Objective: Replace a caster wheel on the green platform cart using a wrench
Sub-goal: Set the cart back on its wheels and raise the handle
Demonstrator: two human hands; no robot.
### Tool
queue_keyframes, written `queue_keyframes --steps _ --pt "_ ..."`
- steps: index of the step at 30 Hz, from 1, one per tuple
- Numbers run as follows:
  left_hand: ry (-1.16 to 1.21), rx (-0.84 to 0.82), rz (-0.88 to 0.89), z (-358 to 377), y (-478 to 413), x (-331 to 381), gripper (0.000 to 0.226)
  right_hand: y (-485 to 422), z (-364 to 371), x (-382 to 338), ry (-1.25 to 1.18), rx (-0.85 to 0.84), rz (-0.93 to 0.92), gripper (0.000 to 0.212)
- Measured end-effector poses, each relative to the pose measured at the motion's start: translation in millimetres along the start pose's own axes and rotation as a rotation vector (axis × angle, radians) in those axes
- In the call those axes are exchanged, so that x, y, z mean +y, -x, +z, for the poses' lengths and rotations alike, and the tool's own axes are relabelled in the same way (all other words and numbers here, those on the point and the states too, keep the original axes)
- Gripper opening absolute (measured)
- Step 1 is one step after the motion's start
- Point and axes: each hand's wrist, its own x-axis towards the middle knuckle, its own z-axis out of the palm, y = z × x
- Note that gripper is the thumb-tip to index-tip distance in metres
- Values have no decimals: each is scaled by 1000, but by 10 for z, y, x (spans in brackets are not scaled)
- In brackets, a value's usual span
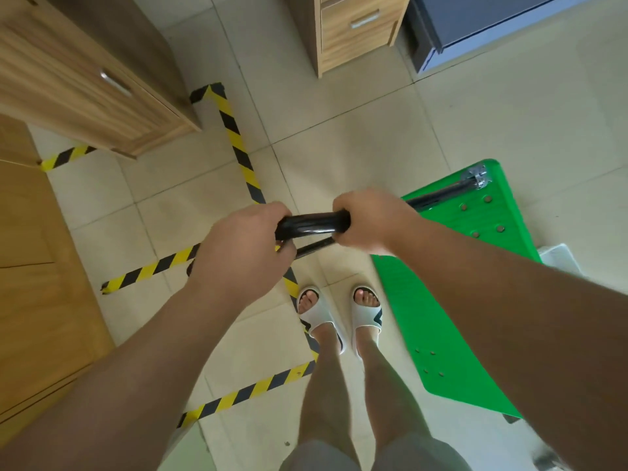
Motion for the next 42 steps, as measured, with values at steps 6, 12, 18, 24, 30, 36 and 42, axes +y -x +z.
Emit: queue_keyframes --steps 6,12,18,24,30,36,42 --pt "104 106 -34 -70 -111 213 9 209 -428 110 4 68 -5 5" --pt "246 155 38 -186 -250 533 17 320 -700 -97 67 200 -57 17" --pt "315 50 -91 -107 -194 401 32 482 -1024 184 19 224 54 21" --pt "313 -34 -335 150 -87 20 14 651 -1281 615 -21 330 127 19" --pt "317 -75 -305 152 -254 119 5 701 -1445 932 -32 413 146 15" --pt "271 -116 -142 58 -348 416 13 823 -1695 897 255 379 1 4" --pt "346 -168 -7 -26 -523 950 27 885 -1981 1029 585 303 110 11"
